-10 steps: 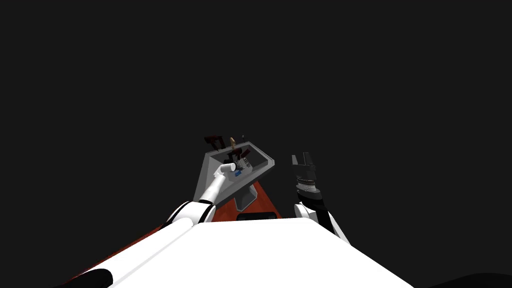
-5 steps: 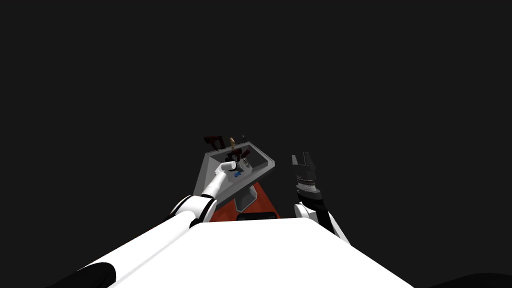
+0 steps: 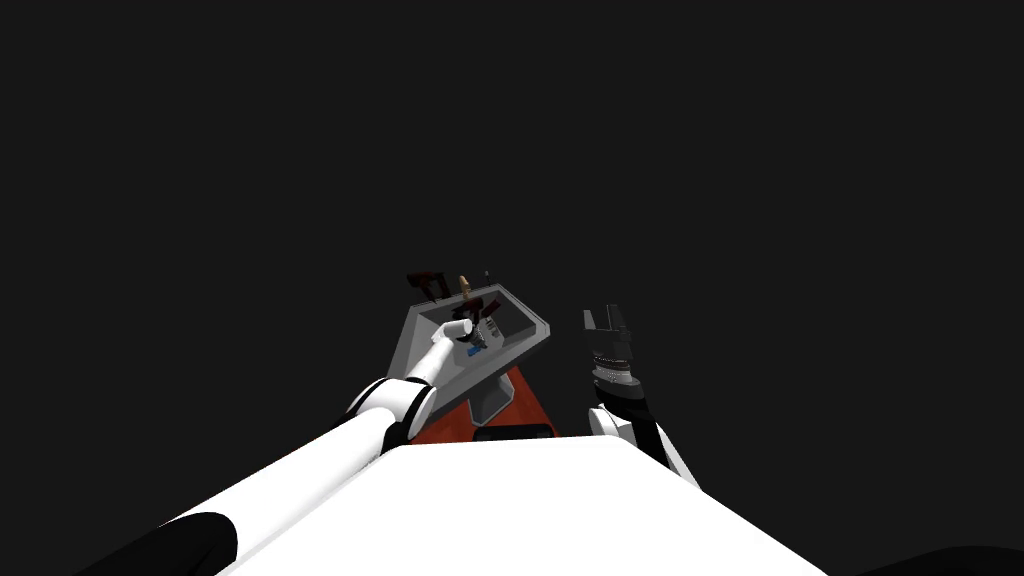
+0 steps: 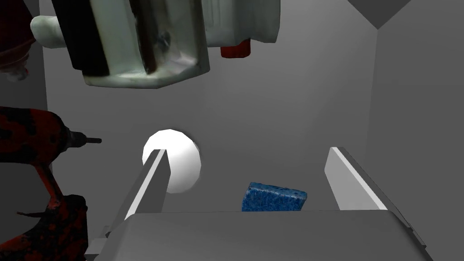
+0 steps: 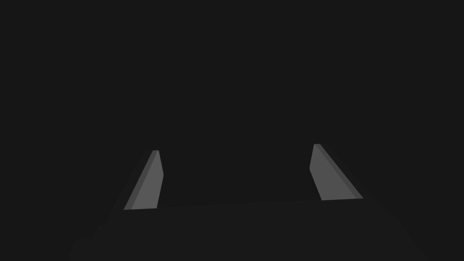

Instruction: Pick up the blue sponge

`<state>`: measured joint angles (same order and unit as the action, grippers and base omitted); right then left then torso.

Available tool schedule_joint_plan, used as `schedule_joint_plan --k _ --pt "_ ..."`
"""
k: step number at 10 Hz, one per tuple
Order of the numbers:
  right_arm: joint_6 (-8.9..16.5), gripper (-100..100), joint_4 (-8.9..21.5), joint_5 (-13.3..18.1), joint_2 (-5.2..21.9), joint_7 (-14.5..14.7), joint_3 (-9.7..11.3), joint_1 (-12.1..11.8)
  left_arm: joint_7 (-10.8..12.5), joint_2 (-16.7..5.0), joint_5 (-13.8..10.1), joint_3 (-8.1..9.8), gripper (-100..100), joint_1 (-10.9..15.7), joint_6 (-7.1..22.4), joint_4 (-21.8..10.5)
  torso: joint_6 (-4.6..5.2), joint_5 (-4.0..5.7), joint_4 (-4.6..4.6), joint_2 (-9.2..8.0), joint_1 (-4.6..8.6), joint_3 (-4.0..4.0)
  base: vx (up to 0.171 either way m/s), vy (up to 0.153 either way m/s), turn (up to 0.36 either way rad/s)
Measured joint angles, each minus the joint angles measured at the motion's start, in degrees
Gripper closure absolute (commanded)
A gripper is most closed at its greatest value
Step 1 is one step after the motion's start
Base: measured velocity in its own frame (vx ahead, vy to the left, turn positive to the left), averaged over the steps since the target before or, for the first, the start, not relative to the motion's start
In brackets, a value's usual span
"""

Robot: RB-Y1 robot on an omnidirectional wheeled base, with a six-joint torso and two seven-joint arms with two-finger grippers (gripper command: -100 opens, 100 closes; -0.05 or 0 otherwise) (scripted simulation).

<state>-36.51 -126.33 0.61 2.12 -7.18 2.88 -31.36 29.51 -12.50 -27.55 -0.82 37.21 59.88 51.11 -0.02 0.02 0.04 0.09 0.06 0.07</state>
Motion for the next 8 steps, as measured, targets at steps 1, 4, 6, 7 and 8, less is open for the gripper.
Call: schedule_joint_plan --k 1,4,6,7,8 --pt "0.00 0 0.00 0.00 0.00 0.00 0.00 0.00 0.46 -0.31 -0.02 -0.03 -100 0.90 1.80 -1.15 -0.01 0.01 -0.01 0.00 0.02 0.00 0.024 -0.022 0.027" --pt "0.00 0 0.00 0.00 0.00 0.00 0.00 0.00 1.38 -0.76 -0.05 -0.12 -100 3.09 6.24 -4.59 0.00 -0.01 0.00 -0.01 -0.06 0.00 0.030 -0.013 0.031" --pt "0.00 0 0.00 0.00 0.00 0.00 0.00 0.00 1.85 -1.14 -0.12 -0.13 -100 4.95 8.79 -7.39 0.00 -0.01 0.00 0.00 -0.06 0.00 0.029 -0.009 0.034" --pt "0.00 0 0.00 0.00 0.00 0.00 0.00 0.00 1.93 -1.38 -0.21 -0.10 -100 6.26 9.80 -9.63 -0.01 -0.01 0.00 0.01 -0.07 0.00 0.024 -0.007 0.021" --pt "0.00 0 0.00 0.00 0.00 0.00 0.00 0.00 2.24 -1.57 -0.14 -0.16 -100 6.02 11.03 -9.24 -0.01 -0.02 0.00 -0.02 -0.08 -0.01 0.026 -0.002 0.036"
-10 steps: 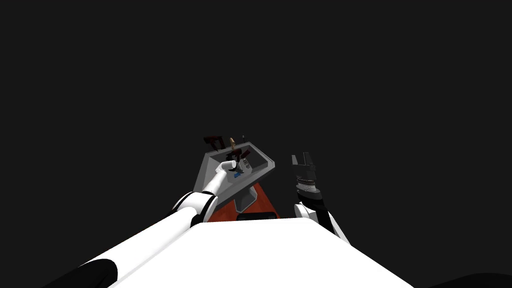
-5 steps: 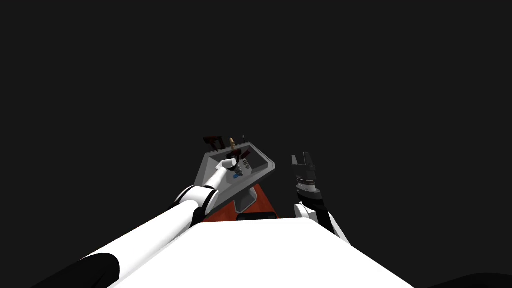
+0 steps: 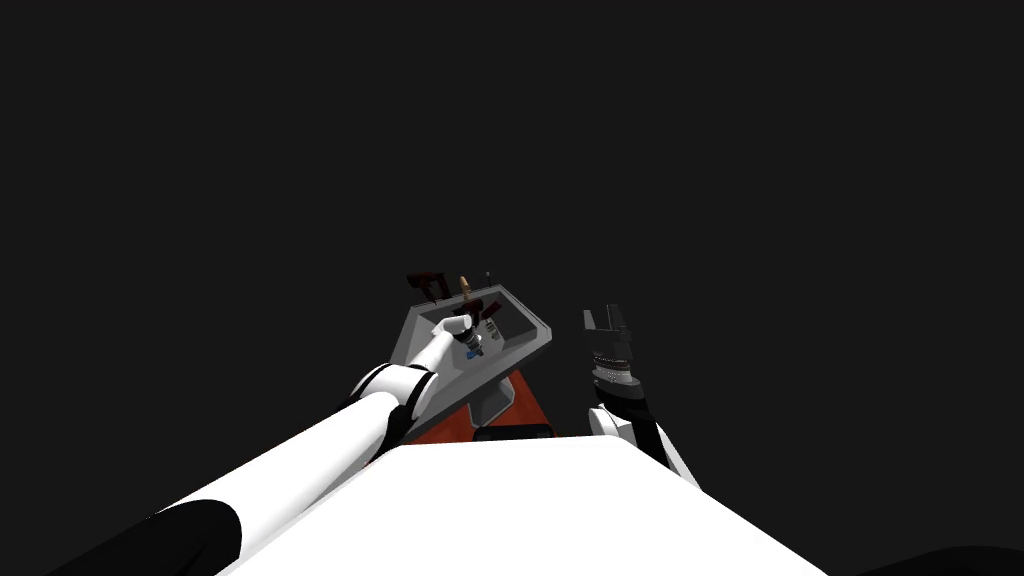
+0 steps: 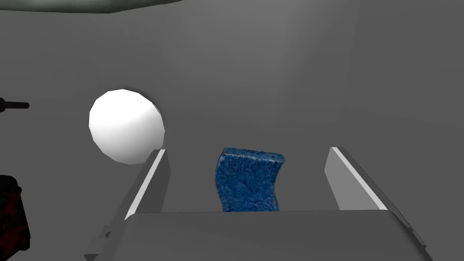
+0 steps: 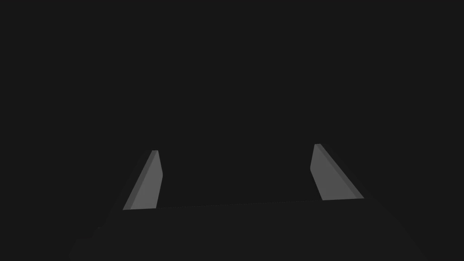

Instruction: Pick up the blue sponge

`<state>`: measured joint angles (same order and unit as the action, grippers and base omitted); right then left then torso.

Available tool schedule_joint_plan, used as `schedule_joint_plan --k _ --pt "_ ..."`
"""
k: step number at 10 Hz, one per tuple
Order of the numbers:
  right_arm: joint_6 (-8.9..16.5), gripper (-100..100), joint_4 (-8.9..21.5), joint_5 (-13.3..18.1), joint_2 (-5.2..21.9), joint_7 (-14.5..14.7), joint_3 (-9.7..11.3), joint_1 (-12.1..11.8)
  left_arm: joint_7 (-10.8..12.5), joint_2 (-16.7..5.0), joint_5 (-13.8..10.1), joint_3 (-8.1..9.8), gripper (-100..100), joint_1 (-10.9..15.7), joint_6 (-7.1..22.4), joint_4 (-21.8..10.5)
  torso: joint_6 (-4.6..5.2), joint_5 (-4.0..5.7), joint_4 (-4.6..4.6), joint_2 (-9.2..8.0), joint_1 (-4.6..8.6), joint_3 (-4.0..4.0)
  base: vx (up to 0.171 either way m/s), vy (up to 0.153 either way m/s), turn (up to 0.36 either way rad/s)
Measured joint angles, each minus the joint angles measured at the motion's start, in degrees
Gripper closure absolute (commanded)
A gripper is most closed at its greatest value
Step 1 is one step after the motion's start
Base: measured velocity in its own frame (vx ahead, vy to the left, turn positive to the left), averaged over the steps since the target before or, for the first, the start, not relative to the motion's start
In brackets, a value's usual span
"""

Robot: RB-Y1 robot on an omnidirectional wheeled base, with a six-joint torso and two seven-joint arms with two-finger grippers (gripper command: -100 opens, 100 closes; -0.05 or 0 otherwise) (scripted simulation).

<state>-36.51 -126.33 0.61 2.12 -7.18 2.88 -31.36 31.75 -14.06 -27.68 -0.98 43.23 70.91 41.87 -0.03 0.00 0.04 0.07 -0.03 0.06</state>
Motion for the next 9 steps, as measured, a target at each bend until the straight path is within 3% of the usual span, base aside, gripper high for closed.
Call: schedule_joint_plan --k 5,6,7,9 --pt "0.00 0 0.00 0.00 0.00 0.00 0.00 0.00 1.52 -1.34 0.19 -0.16 -100 2.98 6.91 -4.67 0.01 0.00 -0.01 -0.05 0.01 -0.03 0.020 -0.008 0.034" --pt "0.00 0 0.00 0.00 0.00 0.00 0.00 0.00 1.59 -1.35 0.20 -0.17 0 3.00 7.12 -4.72 0.01 0.00 -0.02 -0.08 -0.01 -0.05 0.000 0.000 0.000" --pt "0.00 0 0.00 0.00 0.00 0.00 0.00 0.00 1.59 -1.35 0.20 -0.17 -100 3.00 7.10 -4.71 0.01 0.00 -0.02 -0.09 -0.02 -0.05 0.005 -0.007 0.020" --pt "0.00 0 0.00 0.00 0.00 0.00 0.00 0.00 0.90 -0.89 0.65 0.07 -100 1.39 5.38 -5.06 0.00 0.00 -0.01 -0.07 0.01 -0.04 0.011 -0.014 0.040"
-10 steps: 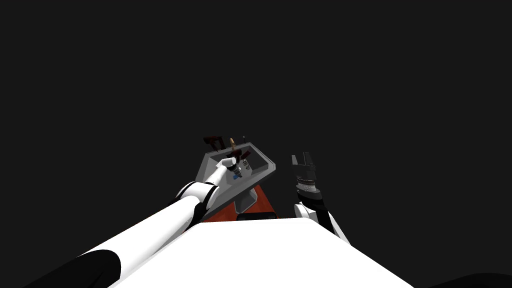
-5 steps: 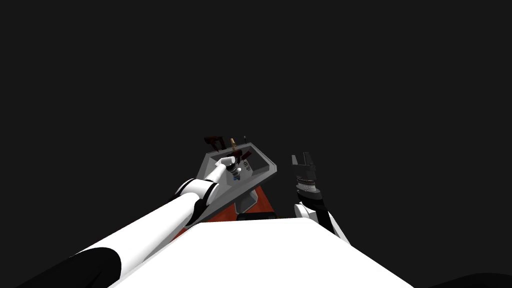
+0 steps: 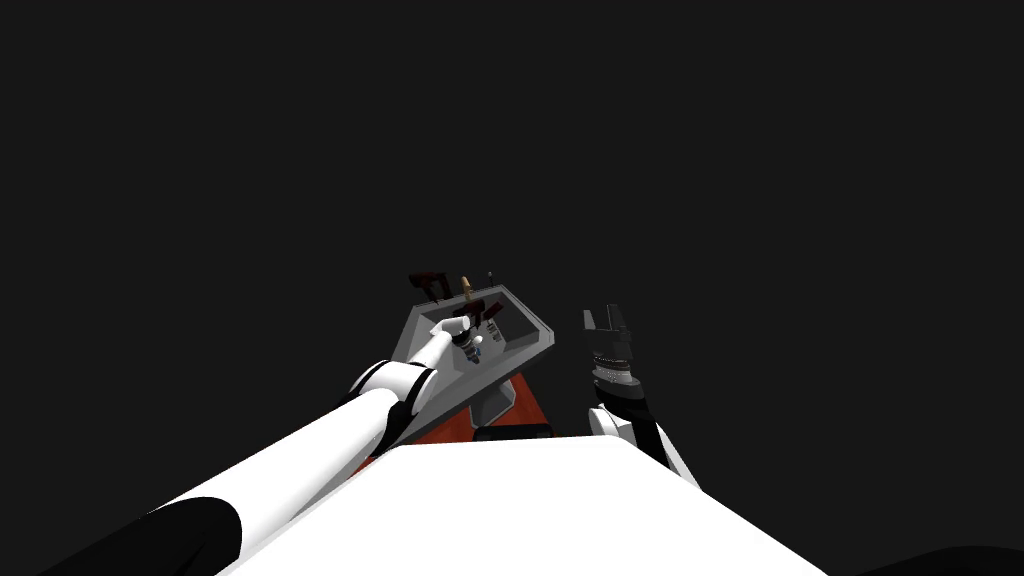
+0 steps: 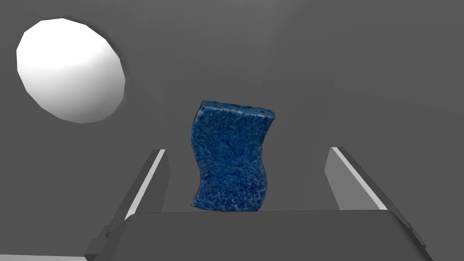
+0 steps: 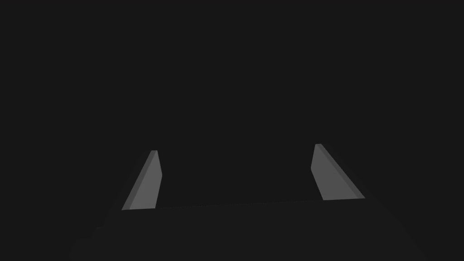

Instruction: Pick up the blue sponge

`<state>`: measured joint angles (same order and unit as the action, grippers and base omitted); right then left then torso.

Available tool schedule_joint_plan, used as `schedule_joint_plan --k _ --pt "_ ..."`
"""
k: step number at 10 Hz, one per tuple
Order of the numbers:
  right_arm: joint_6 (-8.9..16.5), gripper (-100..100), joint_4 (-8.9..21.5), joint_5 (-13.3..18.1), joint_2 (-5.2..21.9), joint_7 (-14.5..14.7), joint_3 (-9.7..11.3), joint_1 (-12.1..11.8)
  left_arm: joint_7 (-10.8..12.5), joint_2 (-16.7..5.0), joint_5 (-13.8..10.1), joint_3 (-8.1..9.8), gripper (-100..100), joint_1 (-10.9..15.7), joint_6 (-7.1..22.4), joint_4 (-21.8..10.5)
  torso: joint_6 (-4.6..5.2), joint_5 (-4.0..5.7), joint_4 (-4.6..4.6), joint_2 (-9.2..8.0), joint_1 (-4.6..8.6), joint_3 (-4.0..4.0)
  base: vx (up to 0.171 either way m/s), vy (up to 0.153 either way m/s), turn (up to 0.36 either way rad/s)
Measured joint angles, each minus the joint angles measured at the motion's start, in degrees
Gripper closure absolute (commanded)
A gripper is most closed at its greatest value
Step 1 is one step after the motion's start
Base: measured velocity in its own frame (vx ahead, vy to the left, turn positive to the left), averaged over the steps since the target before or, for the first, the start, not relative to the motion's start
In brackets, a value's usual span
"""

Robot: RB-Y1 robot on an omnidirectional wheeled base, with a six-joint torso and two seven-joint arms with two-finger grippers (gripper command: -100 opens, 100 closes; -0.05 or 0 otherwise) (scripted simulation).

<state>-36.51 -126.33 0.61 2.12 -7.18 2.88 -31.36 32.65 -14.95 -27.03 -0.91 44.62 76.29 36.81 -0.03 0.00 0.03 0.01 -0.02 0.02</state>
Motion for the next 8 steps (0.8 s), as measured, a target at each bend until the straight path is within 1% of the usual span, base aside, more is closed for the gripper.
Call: schedule_joint_plan --k 1,2,6,7,8 --pt "0.00 0 0.00 0.00 0.00 0.00 0.00 0.00 -0.29 0.29 0.22 0.11 -100 -0.07 -1.05 -0.91 0.03 -0.04 0.07 0.02 0.01 0.05 0.002 -0.006 0.009" --pt "0.00 0 0.00 0.00 0.00 0.00 0.00 0.00 -0.36 0.32 0.24 0.12 100 -0.04 -1.32 -1.05 0.04 -0.06 0.11 0.06 -0.02 0.09 0.000 0.000 0.000" --pt "0.00 0 0.00 0.00 0.00 0.00 0.00 0.00 -0.31 0.29 0.23 0.15 100 -0.03 -1.30 -1.04 0.06 -0.07 0.12 0.08 -0.05 0.10 0.000 0.000 0.000" --pt "0.00 0 0.00 0.00 0.00 0.00 0.00 0.00 -0.33 0.30 0.23 0.14 0 -0.03 -1.30 -1.03 0.05 -0.07 0.12 0.08 -0.06 0.10 0.000 0.000 0.000" --pt "0.00 0 0.00 0.00 0.00 0.00 0.00 0.00 -0.33 0.30 0.23 0.14 100 -0.03 -1.30 -1.03 0.04 -0.07 0.12 0.08 -0.06 0.10 -0.005 0.009 -0.060"
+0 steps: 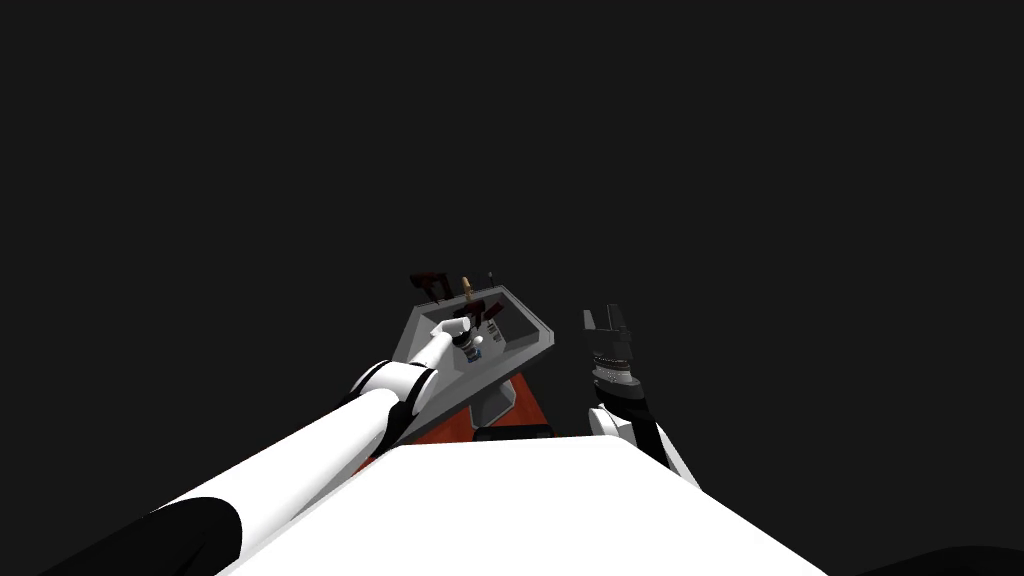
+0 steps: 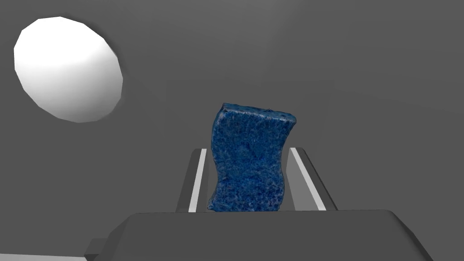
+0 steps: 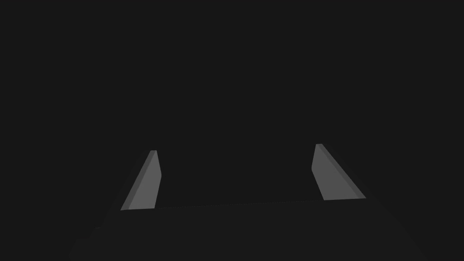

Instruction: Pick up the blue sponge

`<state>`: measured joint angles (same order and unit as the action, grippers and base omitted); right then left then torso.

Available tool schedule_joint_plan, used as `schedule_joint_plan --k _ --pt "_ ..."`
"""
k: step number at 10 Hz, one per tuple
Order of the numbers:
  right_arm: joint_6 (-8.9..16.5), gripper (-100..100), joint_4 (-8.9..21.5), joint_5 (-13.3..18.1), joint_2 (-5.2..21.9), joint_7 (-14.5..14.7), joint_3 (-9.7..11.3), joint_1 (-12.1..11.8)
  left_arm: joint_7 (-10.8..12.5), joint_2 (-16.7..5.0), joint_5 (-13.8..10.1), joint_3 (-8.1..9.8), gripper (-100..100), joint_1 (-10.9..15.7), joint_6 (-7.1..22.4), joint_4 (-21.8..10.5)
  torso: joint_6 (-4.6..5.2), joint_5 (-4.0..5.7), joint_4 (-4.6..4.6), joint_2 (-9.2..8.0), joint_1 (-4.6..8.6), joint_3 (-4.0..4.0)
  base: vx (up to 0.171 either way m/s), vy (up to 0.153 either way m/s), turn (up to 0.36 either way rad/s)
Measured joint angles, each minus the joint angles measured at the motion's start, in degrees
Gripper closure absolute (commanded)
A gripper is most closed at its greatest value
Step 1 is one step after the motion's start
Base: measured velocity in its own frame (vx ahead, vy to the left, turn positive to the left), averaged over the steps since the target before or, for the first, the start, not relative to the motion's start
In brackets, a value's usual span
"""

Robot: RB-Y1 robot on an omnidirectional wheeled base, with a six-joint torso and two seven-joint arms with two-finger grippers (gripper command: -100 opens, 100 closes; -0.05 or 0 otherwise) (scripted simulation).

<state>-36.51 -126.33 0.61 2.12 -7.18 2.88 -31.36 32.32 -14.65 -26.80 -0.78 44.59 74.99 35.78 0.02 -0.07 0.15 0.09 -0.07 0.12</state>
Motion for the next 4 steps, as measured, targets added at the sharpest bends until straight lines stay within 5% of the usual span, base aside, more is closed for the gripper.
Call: schedule_joint_plan --k 3,4 --pt "0.00 0 0.00 0.00 0.00 0.00 0.00 0.00 0.54 -0.61 -0.63 -0.28 100 1.70 1.92 0.21 0.02 0.00 -0.02 -0.04 -0.03 -0.03 -0.007 0.010 -0.020" --pt "0.00 0 0.00 0.00 0.00 0.00 0.00 0.00 0.57 -0.63 -0.66 -0.29 0 1.78 2.08 0.25 0.00 -0.01 0.00 -0.03 -0.02 -0.01 0.000 0.000 0.000"
